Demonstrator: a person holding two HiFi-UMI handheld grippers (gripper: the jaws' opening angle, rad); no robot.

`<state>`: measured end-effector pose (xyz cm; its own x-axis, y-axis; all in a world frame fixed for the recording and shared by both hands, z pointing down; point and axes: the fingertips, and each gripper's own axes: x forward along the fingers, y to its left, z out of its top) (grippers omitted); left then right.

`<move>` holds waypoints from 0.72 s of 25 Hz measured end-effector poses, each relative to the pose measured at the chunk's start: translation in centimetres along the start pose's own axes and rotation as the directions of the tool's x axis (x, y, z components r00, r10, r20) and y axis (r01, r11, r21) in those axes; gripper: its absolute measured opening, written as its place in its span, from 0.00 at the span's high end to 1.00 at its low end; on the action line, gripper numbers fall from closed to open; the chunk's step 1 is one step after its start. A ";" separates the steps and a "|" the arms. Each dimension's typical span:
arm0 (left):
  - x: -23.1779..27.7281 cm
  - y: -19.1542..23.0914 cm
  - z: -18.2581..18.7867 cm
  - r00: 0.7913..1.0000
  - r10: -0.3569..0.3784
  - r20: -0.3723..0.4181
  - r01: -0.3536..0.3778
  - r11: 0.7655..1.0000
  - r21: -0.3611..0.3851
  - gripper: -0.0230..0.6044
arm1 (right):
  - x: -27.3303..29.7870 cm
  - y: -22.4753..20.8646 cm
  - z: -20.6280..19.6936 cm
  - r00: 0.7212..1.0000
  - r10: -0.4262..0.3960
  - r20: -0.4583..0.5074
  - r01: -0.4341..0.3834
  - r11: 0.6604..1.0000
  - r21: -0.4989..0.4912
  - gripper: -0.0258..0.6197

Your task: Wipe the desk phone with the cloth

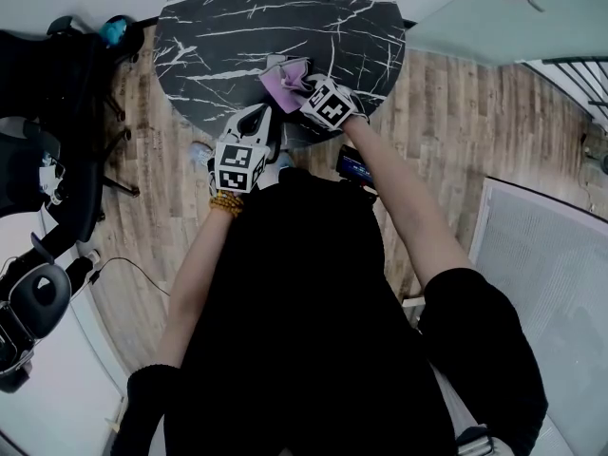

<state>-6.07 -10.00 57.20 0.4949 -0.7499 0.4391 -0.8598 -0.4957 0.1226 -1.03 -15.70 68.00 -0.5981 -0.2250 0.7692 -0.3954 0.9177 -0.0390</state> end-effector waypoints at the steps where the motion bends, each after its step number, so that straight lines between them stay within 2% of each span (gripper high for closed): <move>1: 0.0 0.0 0.0 1.000 0.000 0.000 0.000 1.000 0.000 0.94 | 0.0 0.0 0.0 1.000 0.000 0.000 0.000 1.000 0.001 0.88; 6: 0.0 0.1 -0.1 1.000 0.001 -0.004 -0.001 1.000 -0.005 0.94 | 0.0 0.1 -0.1 1.000 0.001 0.000 -0.001 1.000 0.011 0.88; 18: -0.1 0.1 -0.3 1.000 0.000 -0.006 0.000 1.000 -0.006 0.94 | 0.6 3.1 -1.6 0.991 0.114 -0.066 -0.116 0.993 -0.021 0.88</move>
<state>-6.24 -9.86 57.47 0.4937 -0.7475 0.4444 -0.8608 -0.4926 0.1279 -1.48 -12.50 69.42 -0.5919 -0.0963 0.8002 -0.3087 0.9442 -0.1148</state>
